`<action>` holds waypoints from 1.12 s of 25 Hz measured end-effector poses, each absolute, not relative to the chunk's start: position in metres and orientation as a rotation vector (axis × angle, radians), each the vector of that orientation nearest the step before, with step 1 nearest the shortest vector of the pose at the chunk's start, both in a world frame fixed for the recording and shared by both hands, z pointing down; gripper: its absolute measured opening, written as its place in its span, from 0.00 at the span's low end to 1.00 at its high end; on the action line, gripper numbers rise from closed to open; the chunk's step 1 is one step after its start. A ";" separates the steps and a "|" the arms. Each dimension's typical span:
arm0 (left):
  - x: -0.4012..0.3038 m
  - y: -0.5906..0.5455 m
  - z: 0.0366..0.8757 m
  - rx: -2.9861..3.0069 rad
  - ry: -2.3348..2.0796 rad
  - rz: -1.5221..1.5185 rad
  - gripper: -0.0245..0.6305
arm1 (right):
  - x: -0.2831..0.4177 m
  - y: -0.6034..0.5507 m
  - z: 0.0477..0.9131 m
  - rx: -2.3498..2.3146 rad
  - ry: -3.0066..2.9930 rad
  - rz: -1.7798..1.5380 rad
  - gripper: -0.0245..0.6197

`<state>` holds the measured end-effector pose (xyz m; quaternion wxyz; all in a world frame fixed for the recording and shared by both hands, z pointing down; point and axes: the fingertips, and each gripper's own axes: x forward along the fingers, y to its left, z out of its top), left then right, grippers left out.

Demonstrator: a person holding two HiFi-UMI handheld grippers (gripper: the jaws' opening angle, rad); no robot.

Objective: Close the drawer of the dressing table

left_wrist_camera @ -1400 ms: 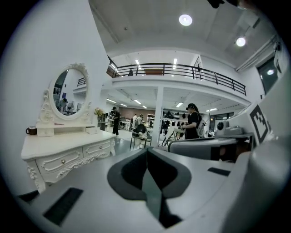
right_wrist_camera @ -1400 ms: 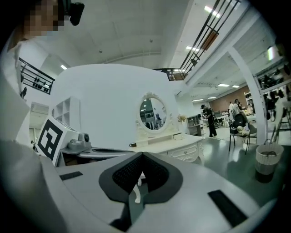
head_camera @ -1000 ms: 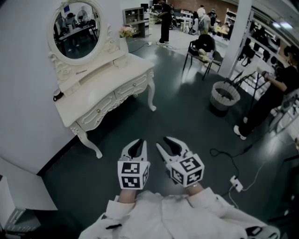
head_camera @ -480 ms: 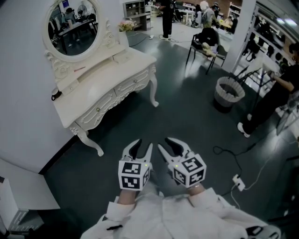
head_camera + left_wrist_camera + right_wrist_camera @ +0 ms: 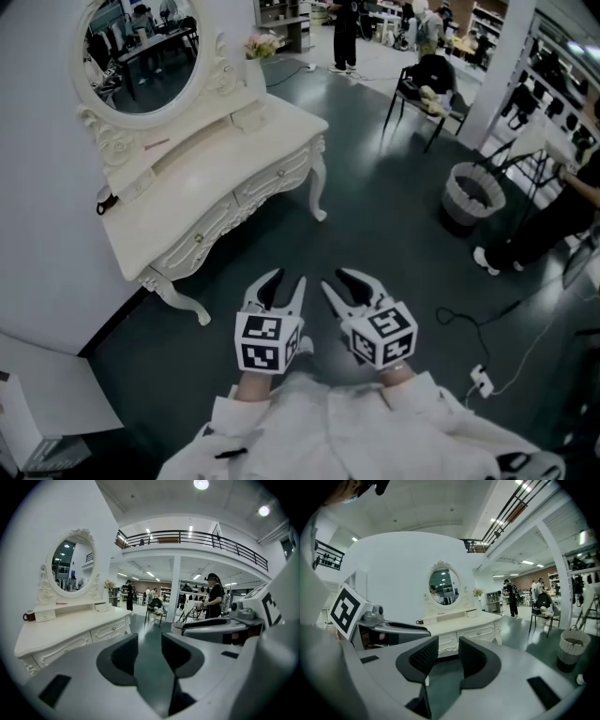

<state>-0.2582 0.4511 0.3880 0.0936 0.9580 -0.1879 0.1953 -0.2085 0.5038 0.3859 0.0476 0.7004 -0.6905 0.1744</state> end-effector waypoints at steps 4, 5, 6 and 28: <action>-0.236 0.402 0.384 2.831 -0.580 0.567 0.25 | -0.176 0.461 0.381 2.203 -2.047 0.541 0.21; -0.230 0.390 0.383 2.832 -0.580 0.563 0.25 | -0.168 0.450 0.380 2.218 -2.039 0.538 0.21; -0.224 0.378 0.383 2.836 -0.575 0.561 0.25 | -0.162 0.440 0.379 2.228 -2.034 0.533 0.21; -0.161 0.267 0.416 2.794 -0.464 0.619 0.25 | -0.096 0.330 0.402 2.182 -2.004 0.600 0.21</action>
